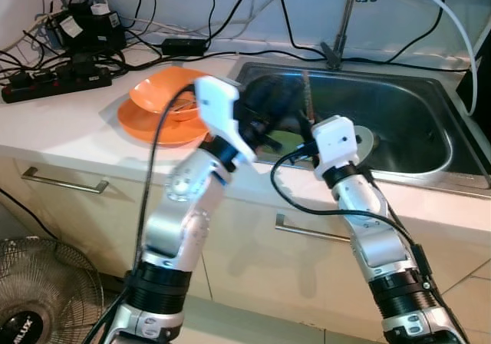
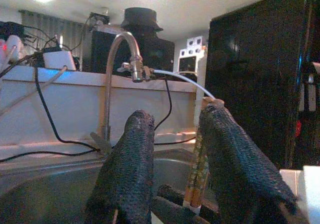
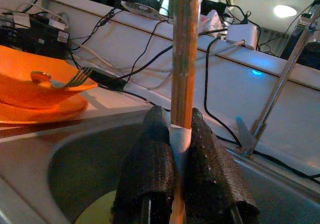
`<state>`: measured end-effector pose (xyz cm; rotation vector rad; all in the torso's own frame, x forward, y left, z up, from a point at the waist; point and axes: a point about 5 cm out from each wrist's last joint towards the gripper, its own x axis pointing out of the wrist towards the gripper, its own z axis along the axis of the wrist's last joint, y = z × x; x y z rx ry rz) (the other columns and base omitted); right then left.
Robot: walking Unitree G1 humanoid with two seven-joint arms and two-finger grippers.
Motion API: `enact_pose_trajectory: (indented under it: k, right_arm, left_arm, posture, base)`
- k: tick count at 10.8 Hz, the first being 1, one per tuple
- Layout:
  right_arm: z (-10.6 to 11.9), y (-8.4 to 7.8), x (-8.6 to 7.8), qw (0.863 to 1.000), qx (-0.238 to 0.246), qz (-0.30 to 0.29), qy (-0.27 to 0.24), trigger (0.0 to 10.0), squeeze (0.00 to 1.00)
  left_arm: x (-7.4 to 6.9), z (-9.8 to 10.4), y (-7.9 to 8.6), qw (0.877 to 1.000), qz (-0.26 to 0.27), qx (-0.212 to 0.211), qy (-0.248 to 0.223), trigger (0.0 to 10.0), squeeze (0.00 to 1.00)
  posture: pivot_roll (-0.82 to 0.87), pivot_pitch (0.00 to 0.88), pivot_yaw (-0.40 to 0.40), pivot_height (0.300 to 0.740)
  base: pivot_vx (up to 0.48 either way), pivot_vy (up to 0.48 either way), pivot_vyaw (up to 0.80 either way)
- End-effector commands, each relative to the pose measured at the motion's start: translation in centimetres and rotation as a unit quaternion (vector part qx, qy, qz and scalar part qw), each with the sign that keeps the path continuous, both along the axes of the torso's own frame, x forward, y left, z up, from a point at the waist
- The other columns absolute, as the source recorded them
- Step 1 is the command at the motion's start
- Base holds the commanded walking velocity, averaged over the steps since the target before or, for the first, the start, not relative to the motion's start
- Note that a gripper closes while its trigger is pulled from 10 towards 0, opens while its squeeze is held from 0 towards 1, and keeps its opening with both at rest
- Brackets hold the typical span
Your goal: Kitchen organization
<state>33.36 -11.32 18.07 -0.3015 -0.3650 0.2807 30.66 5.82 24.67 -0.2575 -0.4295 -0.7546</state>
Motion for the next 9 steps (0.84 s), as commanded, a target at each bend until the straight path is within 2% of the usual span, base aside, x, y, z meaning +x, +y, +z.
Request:
enact_pose_trajectory:
  k: [1,3,4,5,6,7,8,9]
  right_arm:
    - [0.5,-0.3,0.3,1.0,0.008,-0.007,-0.008,0.0,0.0]
    - [0.6,-0.6,0.6,1.0,0.012,-0.015,-0.007,0.0,0.0]
    - [0.6,-0.9,0.8,1.0,0.015,-0.022,-0.006,0.0,0.0]
    - [0.9,-1.4,1.4,0.999,0.025,-0.036,-0.004,0.0,0.0]
    - [1.3,-1.6,2.0,0.999,0.027,-0.047,-0.006,0.1,0.0]
    - [1.6,-1.9,2.6,0.998,0.032,-0.059,-0.005,10.0,0.0]
    - [1.4,-3.0,3.8,0.994,0.047,-0.093,0.019,10.0,0.0]
    - [1.1,-3.3,4.4,0.992,0.072,-0.098,0.041,10.0,0.0]
  left_arm:
    - [-0.1,0.2,0.0,1.0,-0.005,-0.005,0.0,10.0,1.0]
    - [0.1,0.6,1.1,0.999,0.012,-0.038,0.009,10.0,1.0]
    - [0.2,0.6,1.6,0.999,0.019,-0.048,0.013,10.0,0.44]
    - [0.5,0.3,2.4,0.998,0.046,-0.043,0.015,10.0,0.0]
    - [0.7,-0.1,2.9,0.997,0.061,-0.038,0.021,10.0,0.0]
    - [0.8,-0.7,3.2,0.997,0.077,-0.012,0.027,10.0,0.0]
    - [0.9,-3.5,3.0,0.991,0.088,0.081,0.055,10.0,0.0]
    - [0.8,-4.8,2.7,0.989,0.083,0.104,0.07,10.0,0.0]
  posture:
    - [0.13,0.0,0.024,0.74]
    - [0.13,0.0,0.02,0.74]
    - [0.13,0.0,0.02,0.74]
    - [0.13,0.006,0.019,0.74]
    - [0.13,0.006,0.019,0.74]
    - [0.13,0.01,0.019,0.74]
    - [0.14,0.011,0.015,0.74]
    - [0.14,0.013,0.014,0.74]
  base:
    - [0.0,0.0,0.0]
    - [0.0,0.0,0.0]
    - [0.0,0.0,0.0]
    - [0.0,0.0,0.0]
    - [0.0,0.0,0.0]
    - [0.0,0.0,0.0]
    - [0.0,0.0,0.0]
    - [0.0,0.0,0.0]
